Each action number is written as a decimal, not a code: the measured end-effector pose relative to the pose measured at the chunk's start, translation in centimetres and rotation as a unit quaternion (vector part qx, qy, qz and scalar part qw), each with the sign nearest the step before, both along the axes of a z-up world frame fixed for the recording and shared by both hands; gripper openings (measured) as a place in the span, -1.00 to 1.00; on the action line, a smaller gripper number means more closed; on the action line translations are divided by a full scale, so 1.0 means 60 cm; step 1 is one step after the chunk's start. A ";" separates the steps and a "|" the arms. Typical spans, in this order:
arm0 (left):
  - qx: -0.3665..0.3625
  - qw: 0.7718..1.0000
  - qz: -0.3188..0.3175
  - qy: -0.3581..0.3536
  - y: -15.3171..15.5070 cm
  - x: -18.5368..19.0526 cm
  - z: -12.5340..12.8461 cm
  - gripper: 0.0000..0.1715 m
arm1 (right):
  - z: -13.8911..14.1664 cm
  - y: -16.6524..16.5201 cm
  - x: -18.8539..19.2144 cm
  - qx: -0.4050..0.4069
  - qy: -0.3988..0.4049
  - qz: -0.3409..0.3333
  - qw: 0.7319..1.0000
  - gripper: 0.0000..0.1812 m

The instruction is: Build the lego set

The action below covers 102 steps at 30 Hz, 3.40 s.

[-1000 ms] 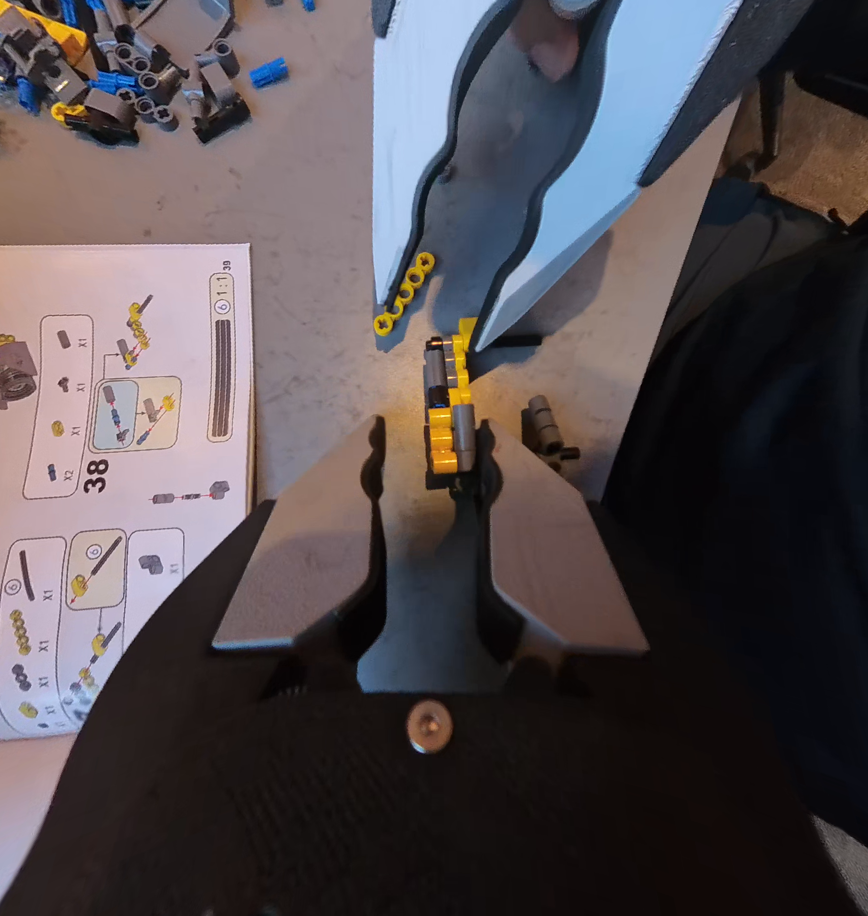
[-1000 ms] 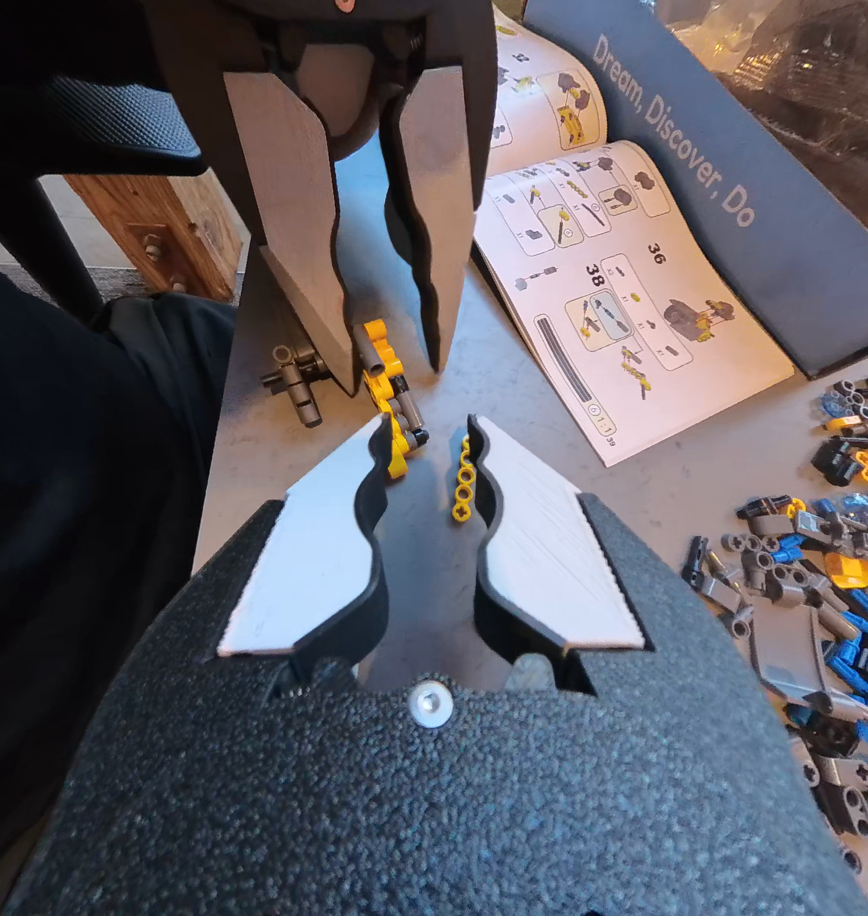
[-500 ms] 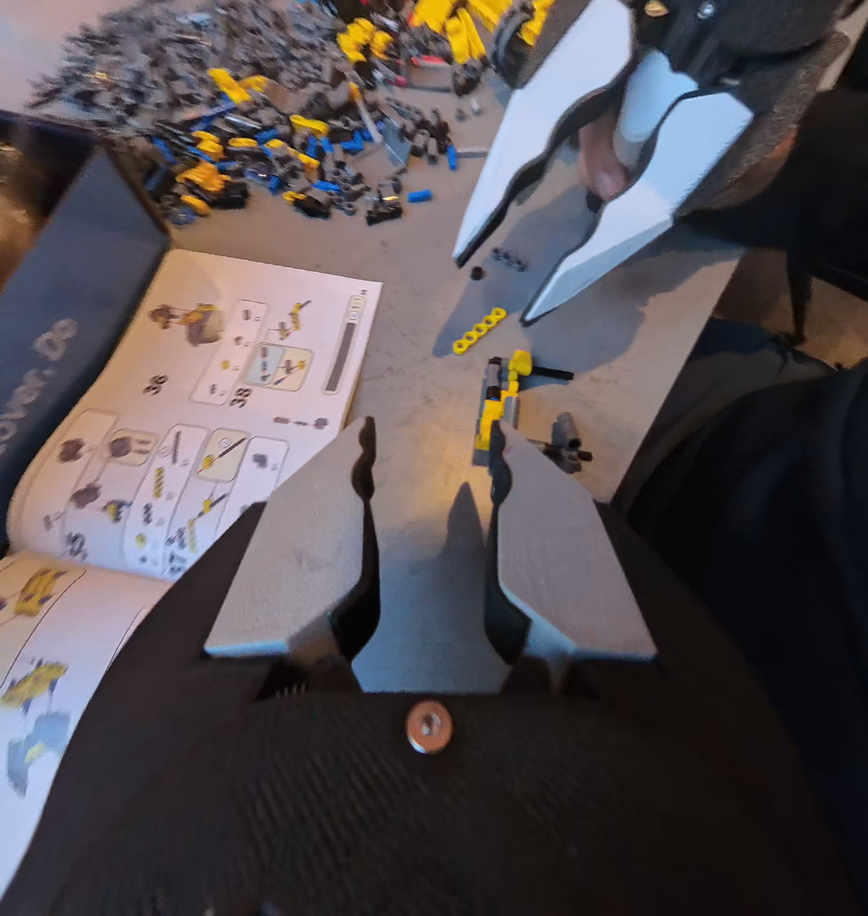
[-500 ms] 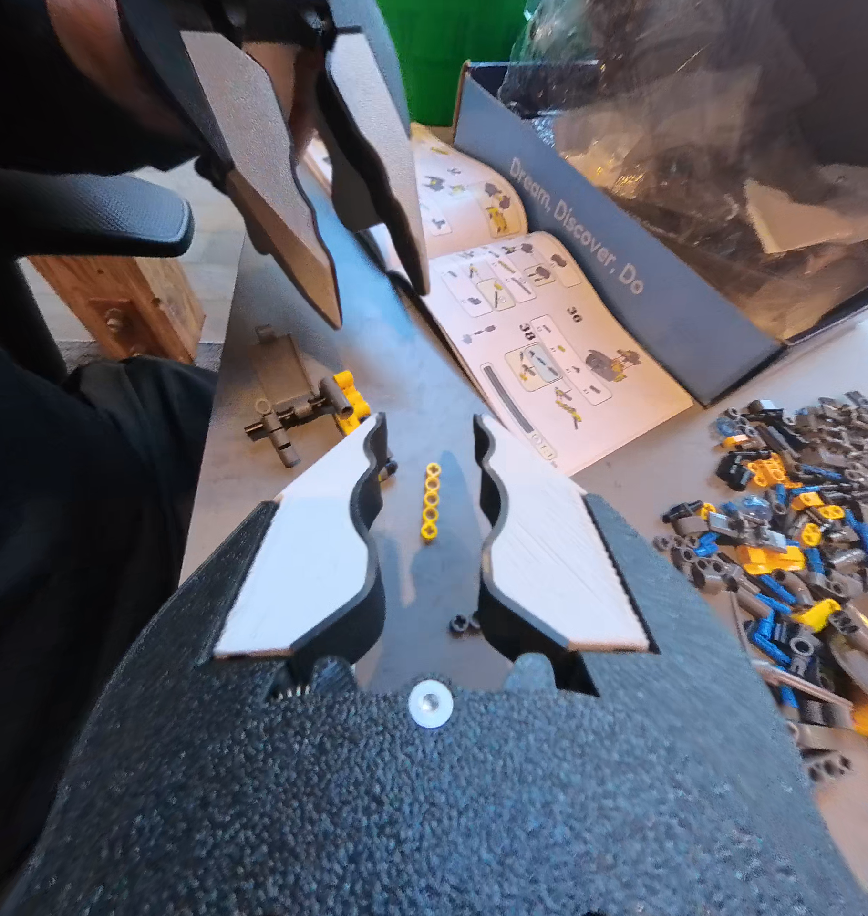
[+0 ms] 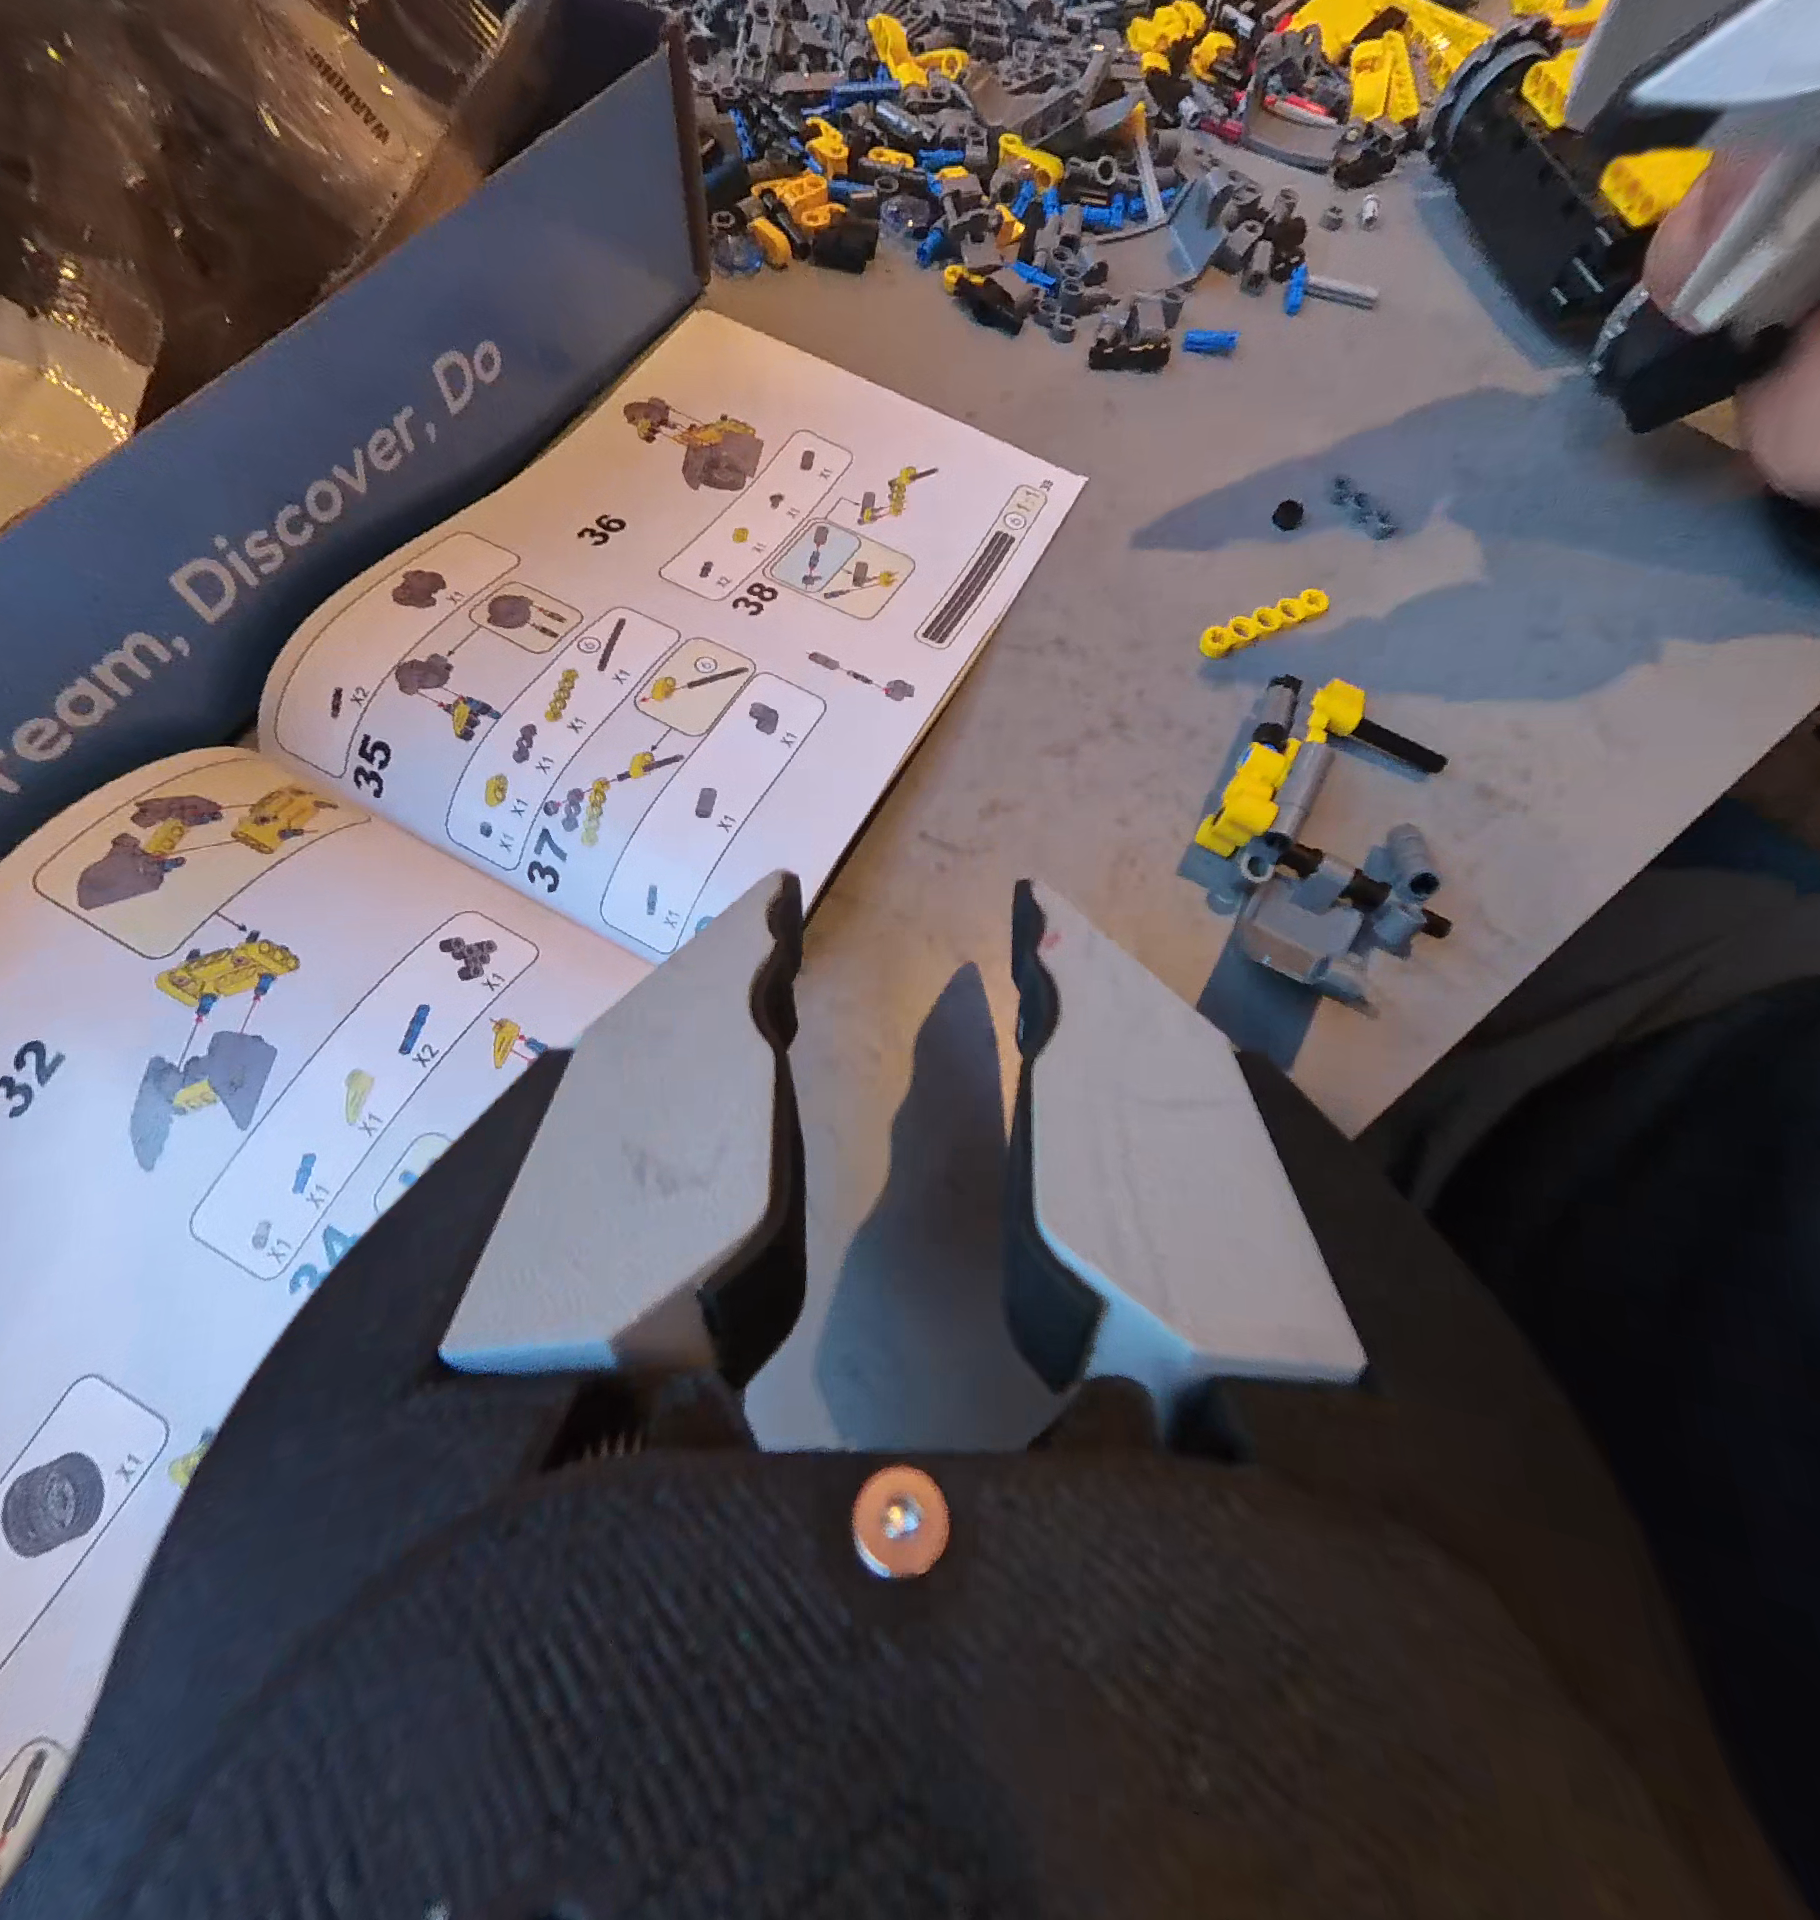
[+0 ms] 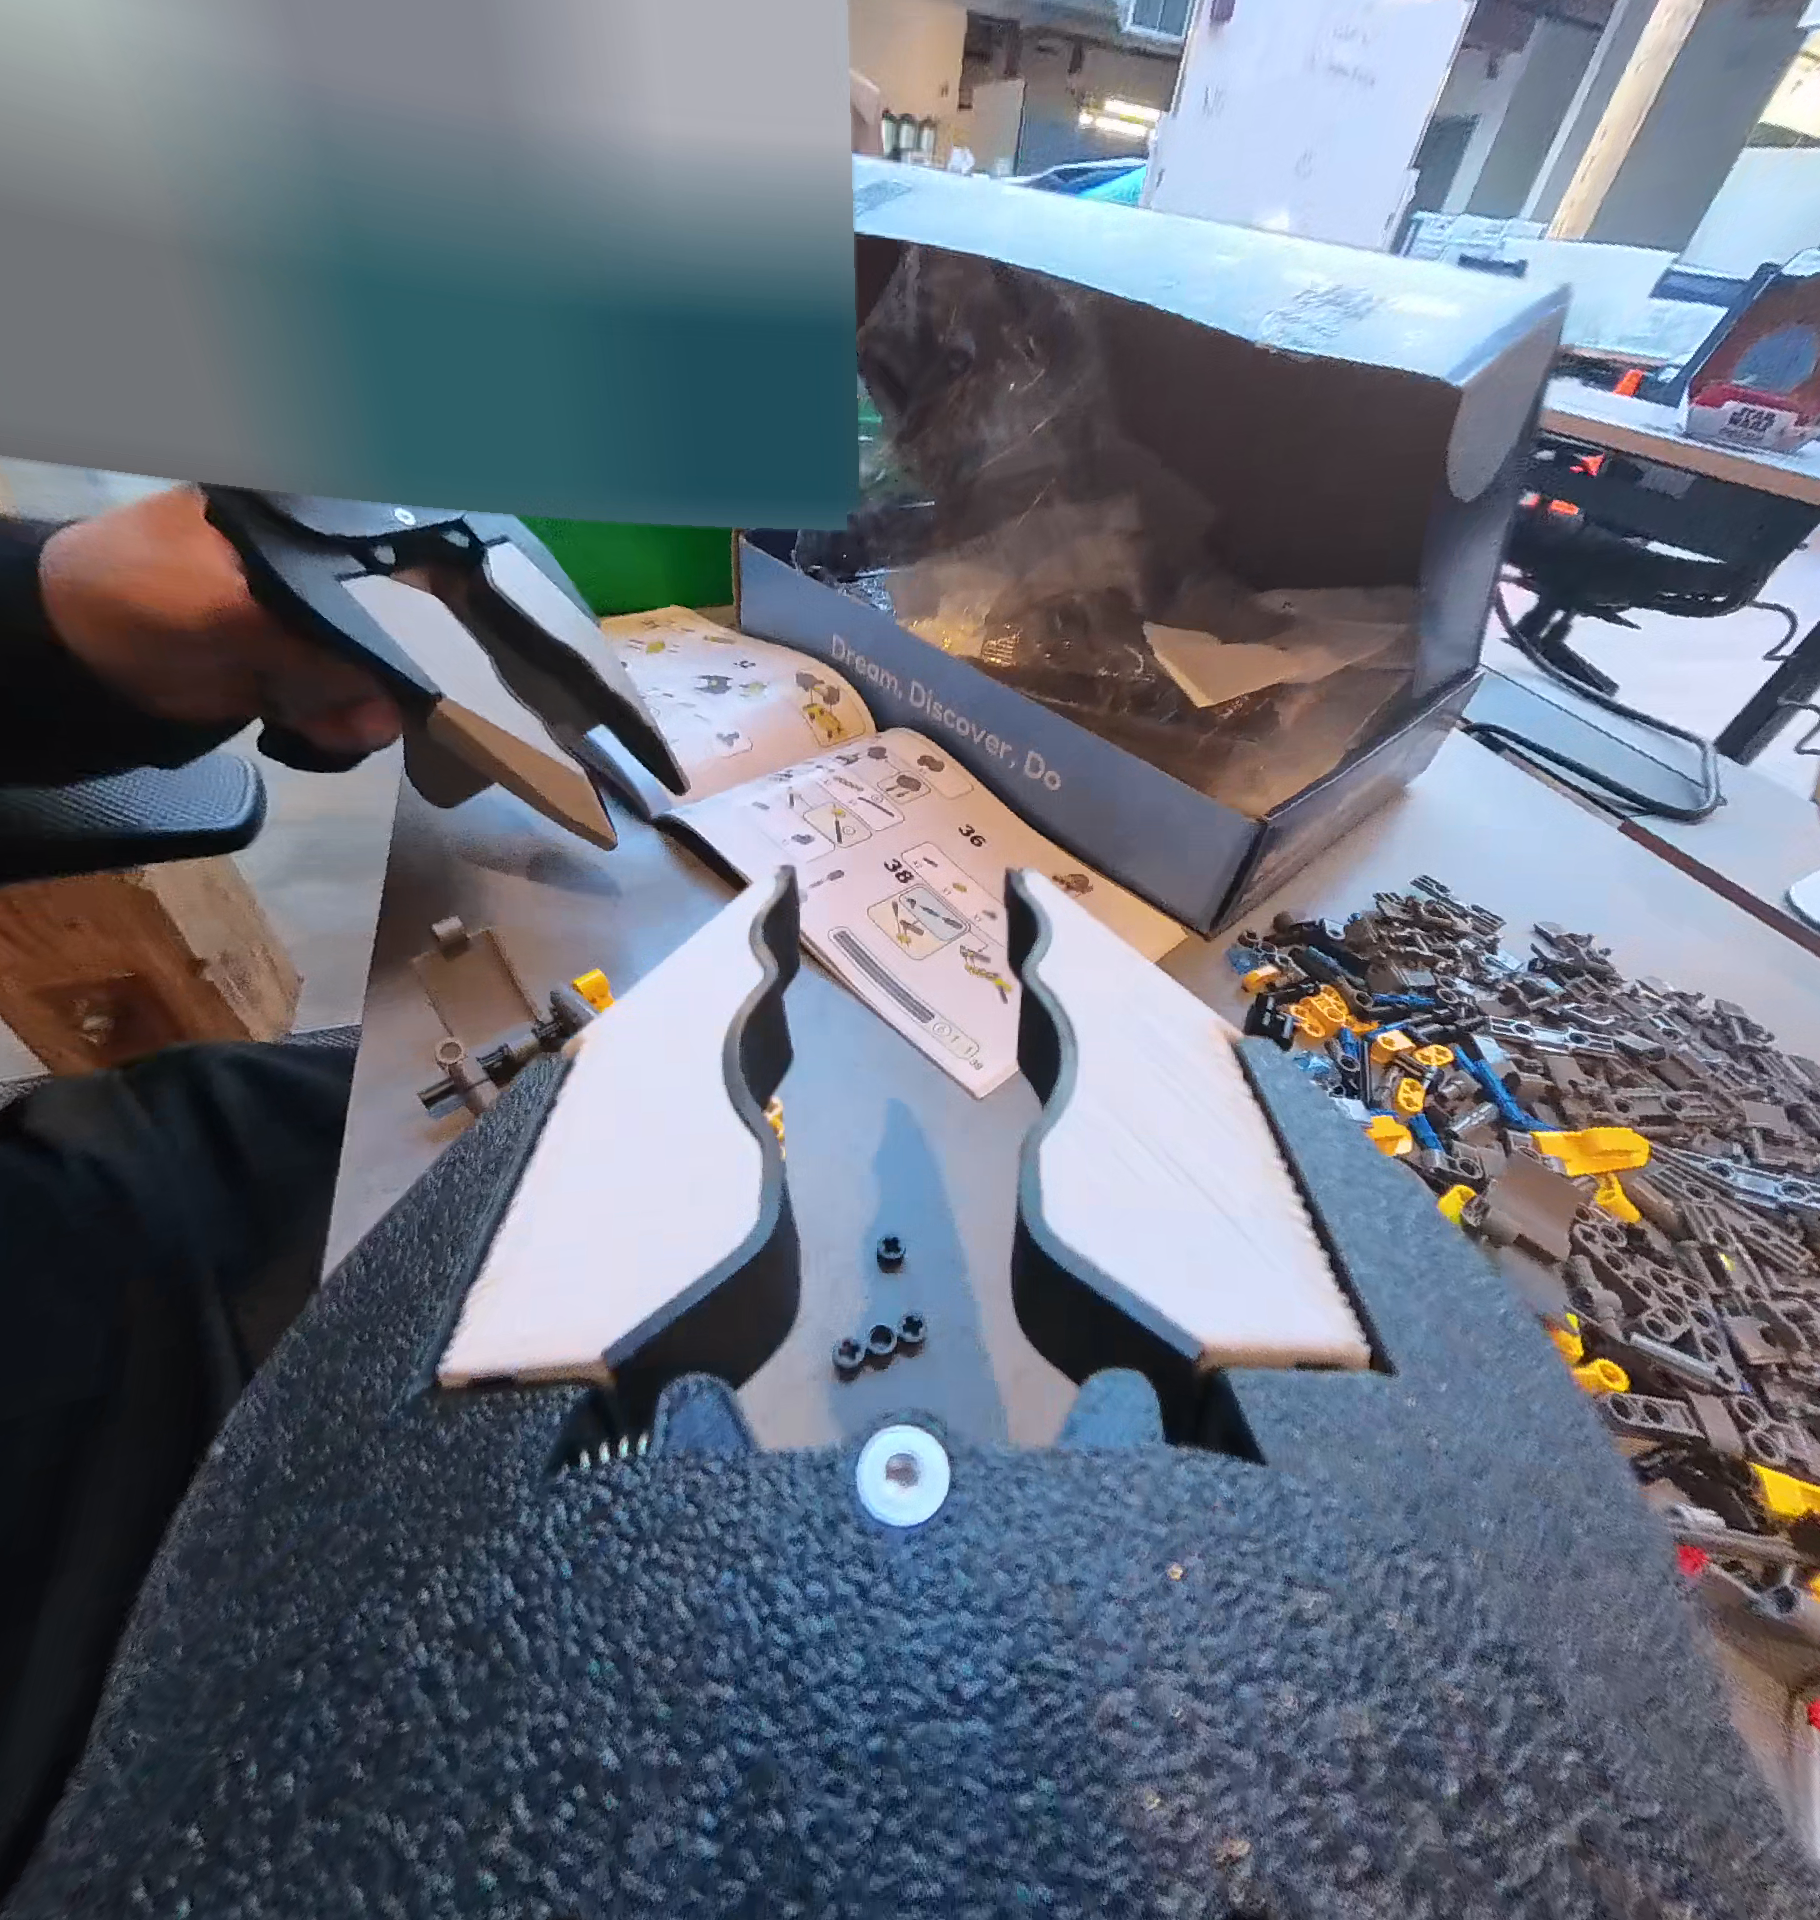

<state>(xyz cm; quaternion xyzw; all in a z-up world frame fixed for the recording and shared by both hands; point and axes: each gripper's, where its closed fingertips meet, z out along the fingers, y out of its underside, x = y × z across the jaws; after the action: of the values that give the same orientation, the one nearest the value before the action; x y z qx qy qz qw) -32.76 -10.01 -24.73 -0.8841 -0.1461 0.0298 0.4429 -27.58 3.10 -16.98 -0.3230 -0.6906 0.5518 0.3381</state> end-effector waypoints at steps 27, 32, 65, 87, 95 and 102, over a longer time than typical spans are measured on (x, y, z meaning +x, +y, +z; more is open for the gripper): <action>-0.129 0.987 -0.092 0.016 0.038 -0.031 -0.043 -0.68 | -0.082 -0.017 -0.051 0.067 -0.214 -0.001 0.975 -0.55; -0.106 0.988 -0.106 -0.023 0.026 -0.020 -0.038 -0.85 | -0.145 -0.019 -0.070 0.191 -0.316 0.043 0.928 -0.38; -0.117 0.980 -0.099 0.128 0.035 -0.030 -0.032 -0.38 | -0.161 -0.054 -0.072 0.324 -0.345 0.224 0.852 -0.43; -0.071 0.990 -0.097 0.077 0.026 -0.038 -0.009 -0.41 | -0.177 -0.065 -0.067 0.276 -0.378 0.239 0.851 -1.00; -0.063 0.991 -0.083 0.088 0.038 -0.043 0.000 -0.25 | -0.135 -0.058 -0.107 0.247 -0.331 0.190 0.891 -0.69; -0.041 0.997 -0.059 0.036 0.036 -0.054 0.011 0.03 | 0.009 -0.058 -0.133 0.163 -0.086 0.130 0.974 -0.38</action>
<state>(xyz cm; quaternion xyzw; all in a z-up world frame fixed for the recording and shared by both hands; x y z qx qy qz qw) -36.01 -7.82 -24.09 -0.9069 -0.0762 0.0408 0.4124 -35.54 -0.37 -16.47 -0.2178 -0.8337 0.4413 0.2506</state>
